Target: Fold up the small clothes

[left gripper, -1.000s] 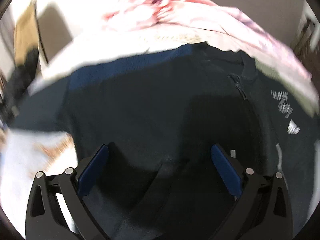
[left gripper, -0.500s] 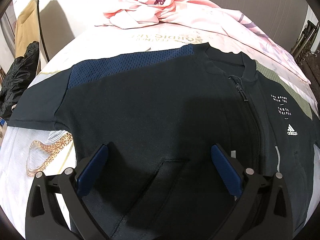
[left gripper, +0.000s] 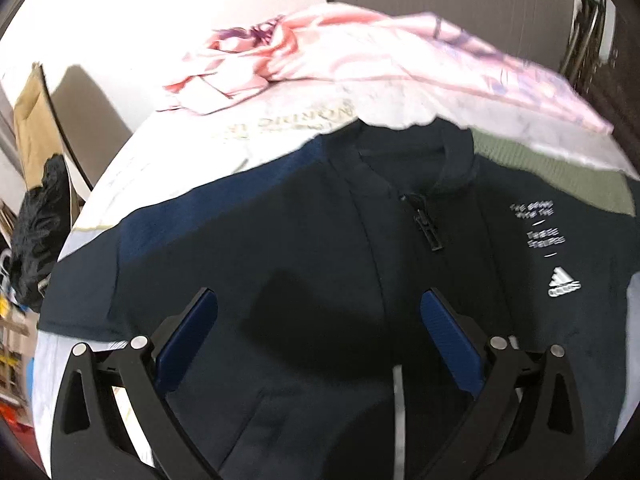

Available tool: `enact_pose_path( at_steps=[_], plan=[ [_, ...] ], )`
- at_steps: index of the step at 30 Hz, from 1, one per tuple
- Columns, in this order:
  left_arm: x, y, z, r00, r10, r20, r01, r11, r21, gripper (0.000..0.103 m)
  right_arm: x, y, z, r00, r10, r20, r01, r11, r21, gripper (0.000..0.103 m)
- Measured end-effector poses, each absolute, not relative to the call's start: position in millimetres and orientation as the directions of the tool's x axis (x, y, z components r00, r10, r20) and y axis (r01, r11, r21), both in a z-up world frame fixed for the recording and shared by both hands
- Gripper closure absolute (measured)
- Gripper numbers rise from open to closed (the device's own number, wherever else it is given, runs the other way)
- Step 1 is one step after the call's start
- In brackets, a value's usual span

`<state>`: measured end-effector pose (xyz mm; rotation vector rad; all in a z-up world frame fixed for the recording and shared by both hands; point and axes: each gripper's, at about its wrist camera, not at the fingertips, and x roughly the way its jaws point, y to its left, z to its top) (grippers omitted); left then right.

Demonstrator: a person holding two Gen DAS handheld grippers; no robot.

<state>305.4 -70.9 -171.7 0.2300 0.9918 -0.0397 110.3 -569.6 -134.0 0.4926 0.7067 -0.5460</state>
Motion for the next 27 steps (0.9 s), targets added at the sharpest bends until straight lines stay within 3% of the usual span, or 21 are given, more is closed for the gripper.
enact_pose_path(
  at_steps=[2, 6, 9, 12, 14, 15, 18, 22, 25, 27],
  plan=[
    [309, -75, -185, 0.546, 0.114, -0.830, 0.130, 0.967, 0.219, 0.004, 101, -576, -150, 0.569, -0.329, -0.754, 0.653, 0.738, 0.171, 0.073],
    [312, -62, -183, 0.534, 0.094, -0.841, 0.115, 0.976, 0.183, 0.004, 80, -606, -157, 0.568, -0.311, -0.762, 0.721, 0.634, 0.279, 0.079],
    [315, -39, -174, 0.549, 0.123, -0.826, 0.076, 0.978, 0.196, 0.004, 80, -605, -142, 0.458, -0.443, -0.771, 0.811, 0.564, 0.157, 0.080],
    [336, -3, -166, 0.527, 0.151, -0.836, -0.015, 0.986, 0.168, 0.004, 110, -554, -118, 0.566, -0.415, -0.712, 0.678, 0.726, 0.116, 0.078],
    [345, 15, -162, 0.520, 0.160, -0.839, -0.057, 0.987, 0.153, 0.004, 149, -496, -108, 0.618, -0.394, -0.680, 0.552, 0.834, 0.018, 0.054],
    [353, 24, -163, 0.504, 0.168, -0.847, -0.072, 0.986, 0.153, 0.004, 167, -472, -108, 0.636, -0.365, -0.680, 0.496, 0.869, -0.003, 0.052],
    [369, 36, -175, 0.445, 0.195, -0.874, -0.081, 0.981, 0.177, 0.004, 235, -393, -124, 0.648, -0.212, -0.731, 0.303, 0.953, -0.008, 0.052],
    [373, 35, -181, 0.453, 0.239, -0.859, -0.064, 0.970, 0.236, 0.004, 300, -331, -159, 0.587, -0.086, -0.805, 0.184, 0.983, 0.028, 0.053],
    [375, 24, -177, 0.468, 0.273, -0.840, -0.029, 0.955, 0.294, 0.004, 325, -291, -187, 0.506, -0.135, -0.852, 0.173, 0.983, -0.053, 0.052],
    [377, 11, -167, 0.501, 0.232, -0.833, 0.009, 0.962, 0.274, 0.004, 327, -278, -182, 0.536, -0.171, -0.826, 0.183, 0.979, -0.084, 0.053]
  ],
)
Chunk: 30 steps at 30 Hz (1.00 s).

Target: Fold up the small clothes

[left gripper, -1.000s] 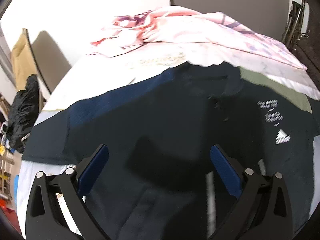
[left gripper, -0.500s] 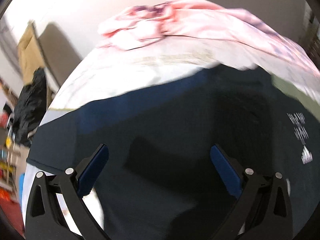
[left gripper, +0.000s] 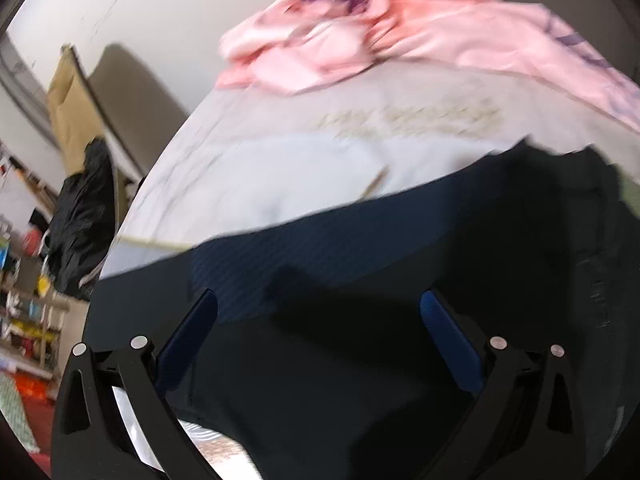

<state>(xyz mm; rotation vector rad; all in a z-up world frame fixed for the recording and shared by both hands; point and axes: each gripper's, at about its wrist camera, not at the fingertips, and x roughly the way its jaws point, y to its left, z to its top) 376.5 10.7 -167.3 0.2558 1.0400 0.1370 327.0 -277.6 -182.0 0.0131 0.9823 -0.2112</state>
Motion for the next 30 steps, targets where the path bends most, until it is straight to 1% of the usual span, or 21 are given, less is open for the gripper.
enact_pose_path(
  at_steps=[2, 3, 5, 7, 8, 10, 11, 13, 14, 17, 20, 22, 26, 28, 30],
  plan=[
    [378, -7, -158, 0.531, 0.188, -0.826, 0.056, 0.965, 0.256, 0.004, 330, -265, -173, 0.561, -0.108, -0.821, 0.154, 0.988, -0.024, 0.054],
    [380, -21, -154, 0.545, 0.168, -0.822, 0.085, 0.964, 0.254, 0.004, 333, -256, -170, 0.570, -0.101, -0.815, 0.144, 0.989, -0.022, 0.054],
    [384, -43, -155, 0.556, 0.162, -0.815, 0.113, 0.957, 0.268, 0.004, 340, -239, -170, 0.571, -0.106, -0.814, 0.120, 0.992, -0.045, 0.054],
    [391, -59, -166, 0.535, 0.176, -0.827, 0.126, 0.951, 0.284, 0.004, 343, -226, -179, 0.542, -0.092, -0.835, 0.085, 0.995, -0.055, 0.054],
    [393, -64, -173, 0.518, 0.185, -0.835, 0.128, 0.948, 0.290, 0.004, 343, -222, -187, 0.522, -0.098, -0.847, 0.073, 0.995, -0.070, 0.054],
    [387, -61, -177, 0.523, 0.190, -0.831, 0.106, 0.953, 0.285, 0.004, 336, -212, -186, 0.545, -0.131, -0.828, 0.073, 0.991, -0.109, 0.052],
    [385, -57, -177, 0.517, 0.184, -0.836, 0.104, 0.956, 0.274, 0.004, 329, -212, -184, 0.546, -0.120, -0.829, 0.058, 0.993, -0.106, 0.052],
    [372, -39, -171, 0.494, 0.116, -0.862, 0.126, 0.971, 0.203, 0.004, 309, -217, -175, 0.564, -0.090, -0.821, 0.047, 0.996, -0.076, 0.052],
    [367, -31, -170, 0.498, 0.104, -0.861, 0.130, 0.972, 0.193, 0.004, 294, -223, -169, 0.585, -0.059, -0.809, 0.025, 0.998, -0.055, 0.050],
    [343, 18, -171, 0.512, 0.163, -0.843, 0.088, 0.967, 0.241, 0.004, 257, -239, -161, 0.619, -0.078, -0.782, 0.018, 0.996, -0.085, 0.043],
    [334, 64, -179, 0.479, 0.198, -0.855, 0.014, 0.972, 0.233, 0.004, 230, -252, -171, 0.591, -0.060, -0.805, -0.004, 0.997, -0.077, 0.042],
    [326, 98, -179, 0.466, 0.188, -0.864, -0.040, 0.981, 0.191, 0.004, 224, -255, -181, 0.563, -0.056, -0.825, -0.010, 0.997, -0.074, 0.042],
    [309, 156, -172, 0.462, 0.205, -0.863, -0.155, 0.977, 0.149, 0.004, 202, -268, -174, 0.586, -0.024, -0.810, 0.025, 1.000, -0.012, 0.042],
    [305, 178, -171, 0.459, 0.161, -0.874, -0.174, 0.981, 0.089, 0.004, 189, -267, -169, 0.592, -0.002, -0.806, 0.016, 1.000, 0.009, 0.042],
    [302, 198, -173, 0.425, 0.270, -0.864, -0.261, 0.950, 0.168, 0.004, 167, -258, -168, 0.596, 0.031, -0.803, -0.020, 1.000, 0.023, 0.042]
  ],
)
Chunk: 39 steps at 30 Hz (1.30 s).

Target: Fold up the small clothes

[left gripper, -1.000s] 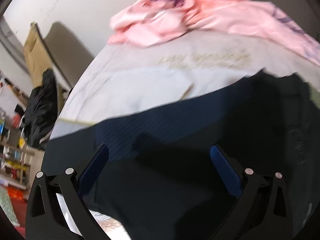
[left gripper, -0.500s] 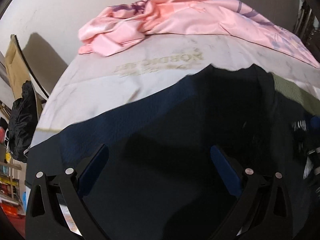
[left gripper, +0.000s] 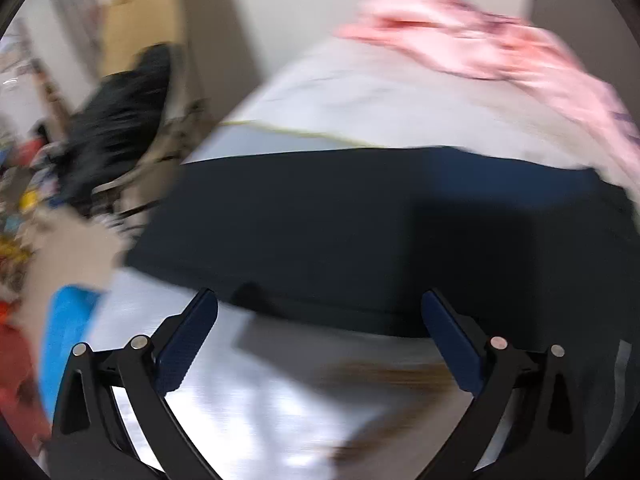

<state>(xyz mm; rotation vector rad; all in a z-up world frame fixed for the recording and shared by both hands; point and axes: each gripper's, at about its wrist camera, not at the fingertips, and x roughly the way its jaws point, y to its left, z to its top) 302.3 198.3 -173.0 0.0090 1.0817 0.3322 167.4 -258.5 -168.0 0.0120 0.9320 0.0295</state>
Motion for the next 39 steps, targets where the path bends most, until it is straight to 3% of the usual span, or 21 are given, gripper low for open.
enact_pose_path(
  at_steps=[2, 6, 10, 14, 16, 20, 24, 26, 29, 34, 39],
  plan=[
    [298, 212, -175, 0.409, 0.307, -0.859, -0.293, 0.936, 0.195, 0.004, 146, -246, -175, 0.585, 0.038, -0.810, -0.056, 0.998, 0.007, 0.042],
    [272, 209, -163, 0.437, 0.184, -0.880, -0.283, 0.957, 0.059, 0.005, 114, -239, -182, 0.599, -0.002, -0.801, -0.054, 0.998, -0.042, 0.039],
    [247, 140, -140, 0.519, 0.038, -0.854, -0.110, 0.994, -0.023, 0.005, 123, -253, -169, 0.597, 0.025, -0.802, -0.008, 1.000, 0.025, 0.038],
    [232, 47, -145, 0.521, -0.071, -0.850, 0.114, 0.993, -0.013, 0.005, 151, -251, -168, 0.581, 0.059, -0.812, -0.008, 0.998, 0.066, 0.038],
    [230, 7, -162, 0.501, -0.050, -0.864, 0.184, 0.982, 0.050, 0.005, 157, -252, -181, 0.542, 0.091, -0.835, -0.003, 0.994, 0.107, 0.038],
    [226, -24, -177, 0.540, 0.055, -0.840, 0.208, 0.958, 0.197, 0.005, 143, -290, -166, 0.613, 0.083, -0.786, 0.095, 0.979, 0.178, 0.038],
    [244, 5, -165, 0.535, 0.052, -0.843, 0.131, 0.981, 0.144, 0.005, 126, -389, -156, 0.645, 0.023, -0.764, 0.312, 0.904, 0.291, 0.040],
    [252, 23, -159, 0.525, 0.043, -0.850, 0.078, 0.992, 0.098, 0.005, 115, -432, -157, 0.649, 0.006, -0.761, 0.395, 0.852, 0.343, 0.051],
    [256, 31, -153, 0.503, -0.034, -0.863, 0.049, 0.999, -0.011, 0.005, 92, -486, -163, 0.668, 0.007, -0.744, 0.482, 0.758, 0.440, 0.054],
    [254, -25, -155, 0.514, -0.010, -0.858, 0.150, 0.986, 0.078, 0.005, 62, -542, -174, 0.687, -0.052, -0.725, 0.592, 0.619, 0.516, 0.054],
    [261, -74, -164, 0.492, -0.069, -0.868, 0.210, 0.977, 0.041, 0.005, 46, -572, -190, 0.719, -0.027, -0.694, 0.618, 0.481, 0.622, 0.057]
  ],
)
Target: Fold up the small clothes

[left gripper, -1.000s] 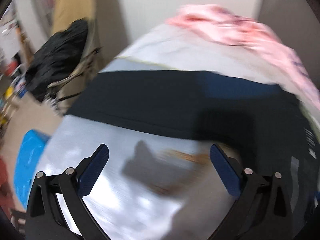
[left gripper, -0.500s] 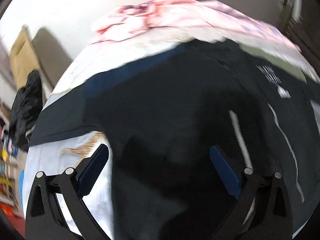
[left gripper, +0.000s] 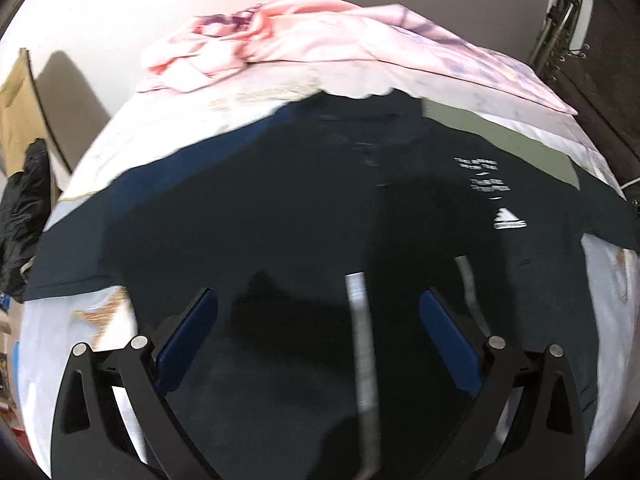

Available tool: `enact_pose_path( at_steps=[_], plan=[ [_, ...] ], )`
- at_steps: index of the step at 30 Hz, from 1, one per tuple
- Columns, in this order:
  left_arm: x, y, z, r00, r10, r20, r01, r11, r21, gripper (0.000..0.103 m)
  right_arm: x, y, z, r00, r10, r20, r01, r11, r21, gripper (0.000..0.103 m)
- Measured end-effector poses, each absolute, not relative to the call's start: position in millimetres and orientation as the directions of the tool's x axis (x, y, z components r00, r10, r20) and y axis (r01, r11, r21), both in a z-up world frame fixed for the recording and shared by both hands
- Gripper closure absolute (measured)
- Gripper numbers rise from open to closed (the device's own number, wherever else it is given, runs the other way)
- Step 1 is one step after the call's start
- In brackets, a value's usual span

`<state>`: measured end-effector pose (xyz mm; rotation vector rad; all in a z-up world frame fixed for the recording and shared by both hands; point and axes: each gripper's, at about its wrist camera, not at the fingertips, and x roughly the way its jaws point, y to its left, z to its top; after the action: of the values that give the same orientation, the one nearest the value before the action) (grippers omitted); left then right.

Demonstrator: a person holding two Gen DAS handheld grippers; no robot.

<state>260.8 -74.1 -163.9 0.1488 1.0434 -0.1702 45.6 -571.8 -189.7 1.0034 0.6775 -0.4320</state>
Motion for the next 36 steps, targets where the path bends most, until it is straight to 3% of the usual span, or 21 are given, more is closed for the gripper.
enact_pose_path(
  at_steps=[10, 13, 17, 21, 26, 31, 36],
  plan=[
    [257, -82, -189, 0.512, -0.076, -0.856, 0.192, 0.981, 0.027, 0.004, 51, -619, -202, 0.802, -0.046, -0.595, 0.577, 0.316, 0.753, 0.061],
    [251, -84, -187, 0.532, -0.059, -0.845, 0.185, 0.982, 0.048, 0.004, 56, -624, -203, 0.794, -0.071, -0.604, 0.594, 0.306, 0.744, 0.070],
    [252, -80, -187, 0.526, -0.076, -0.847, 0.187, 0.982, 0.028, 0.004, 67, -624, -199, 0.755, -0.098, -0.649, 0.637, 0.342, 0.690, 0.093],
    [250, -74, -183, 0.515, -0.094, -0.852, 0.198, 0.980, 0.012, 0.004, 79, -605, -170, 0.749, -0.129, -0.650, 0.626, 0.457, 0.632, 0.096],
    [252, -36, -173, 0.549, -0.025, -0.836, 0.098, 0.995, 0.035, 0.004, 103, -562, -127, 0.761, -0.140, -0.633, 0.570, 0.609, 0.551, 0.096],
    [259, 13, -179, 0.512, -0.023, -0.859, 0.003, 1.000, -0.025, 0.004, 130, -515, -102, 0.788, -0.092, -0.609, 0.497, 0.680, 0.540, 0.096],
    [253, 24, -181, 0.522, -0.066, -0.850, 0.028, 0.998, -0.060, 0.005, 157, -470, -93, 0.791, -0.040, -0.610, 0.439, 0.731, 0.522, 0.097]
  ],
)
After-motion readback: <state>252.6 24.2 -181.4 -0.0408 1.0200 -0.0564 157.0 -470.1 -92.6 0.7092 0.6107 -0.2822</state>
